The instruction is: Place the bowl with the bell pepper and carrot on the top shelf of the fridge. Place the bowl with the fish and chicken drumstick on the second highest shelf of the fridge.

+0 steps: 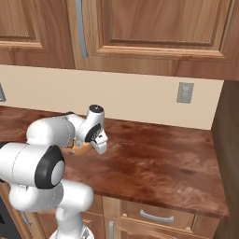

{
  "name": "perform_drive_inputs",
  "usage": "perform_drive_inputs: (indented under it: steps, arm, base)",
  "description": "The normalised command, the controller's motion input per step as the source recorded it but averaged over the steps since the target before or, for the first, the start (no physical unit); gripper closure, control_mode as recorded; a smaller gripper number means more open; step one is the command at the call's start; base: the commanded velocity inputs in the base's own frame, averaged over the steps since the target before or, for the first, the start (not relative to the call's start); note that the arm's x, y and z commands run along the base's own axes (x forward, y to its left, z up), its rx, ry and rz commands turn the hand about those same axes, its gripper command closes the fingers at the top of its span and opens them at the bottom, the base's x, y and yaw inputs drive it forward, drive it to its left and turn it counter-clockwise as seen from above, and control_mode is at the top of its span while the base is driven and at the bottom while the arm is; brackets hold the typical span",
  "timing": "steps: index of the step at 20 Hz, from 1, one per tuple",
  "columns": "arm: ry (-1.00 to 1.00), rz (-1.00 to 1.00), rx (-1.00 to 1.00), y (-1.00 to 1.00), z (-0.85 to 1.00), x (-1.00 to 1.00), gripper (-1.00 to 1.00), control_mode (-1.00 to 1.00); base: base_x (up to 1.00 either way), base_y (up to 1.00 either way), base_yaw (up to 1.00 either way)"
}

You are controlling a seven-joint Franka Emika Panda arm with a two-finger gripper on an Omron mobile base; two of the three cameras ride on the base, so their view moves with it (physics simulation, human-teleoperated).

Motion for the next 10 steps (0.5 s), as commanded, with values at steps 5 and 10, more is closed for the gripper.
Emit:
perform_drive_inputs:
  steps: [5, 10]
  arm:
    - [-0.02, 0.00, 0.00, 0.00, 0.02, -0.10, 1.00, -1.00]
    - [-0.11, -0.06, 0.00, 0.00, 0.29, -0.64, 1.00, -1.00]
  base:
    - [0.00, 0.00, 0.00]
    - [0.00, 0.00, 0.00]
